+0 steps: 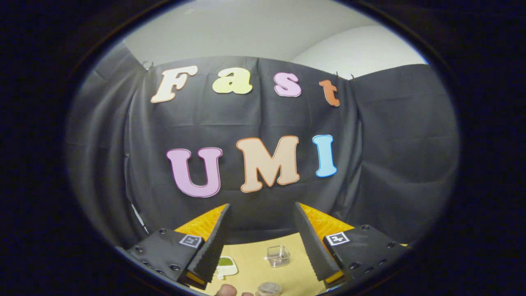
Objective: Take the bottle from table, then pour the juice into the cup, finally place the bottle on the coaster
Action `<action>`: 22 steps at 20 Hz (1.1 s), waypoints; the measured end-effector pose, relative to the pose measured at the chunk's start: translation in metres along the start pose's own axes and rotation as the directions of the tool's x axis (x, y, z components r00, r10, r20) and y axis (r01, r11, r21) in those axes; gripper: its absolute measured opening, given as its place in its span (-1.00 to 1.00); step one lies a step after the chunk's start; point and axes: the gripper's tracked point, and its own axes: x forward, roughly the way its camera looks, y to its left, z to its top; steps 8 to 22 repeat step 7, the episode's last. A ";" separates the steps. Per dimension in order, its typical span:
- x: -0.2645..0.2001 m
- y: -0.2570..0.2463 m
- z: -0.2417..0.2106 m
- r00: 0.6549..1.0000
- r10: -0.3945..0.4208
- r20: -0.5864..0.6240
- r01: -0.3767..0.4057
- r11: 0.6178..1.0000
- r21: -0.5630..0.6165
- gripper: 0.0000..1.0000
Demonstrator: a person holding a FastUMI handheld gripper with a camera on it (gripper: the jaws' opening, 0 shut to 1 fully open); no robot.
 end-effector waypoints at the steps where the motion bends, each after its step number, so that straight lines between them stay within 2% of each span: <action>1: 0.000 -0.003 0.006 1.000 -0.003 0.008 0.003 1.000 -0.007 0.86; 7: -0.002 -0.006 0.013 0.999 0.034 0.009 -0.034 0.999 -0.035 0.86; 22: -0.002 -0.006 0.013 0.999 0.034 0.009 -0.034 0.999 -0.035 0.86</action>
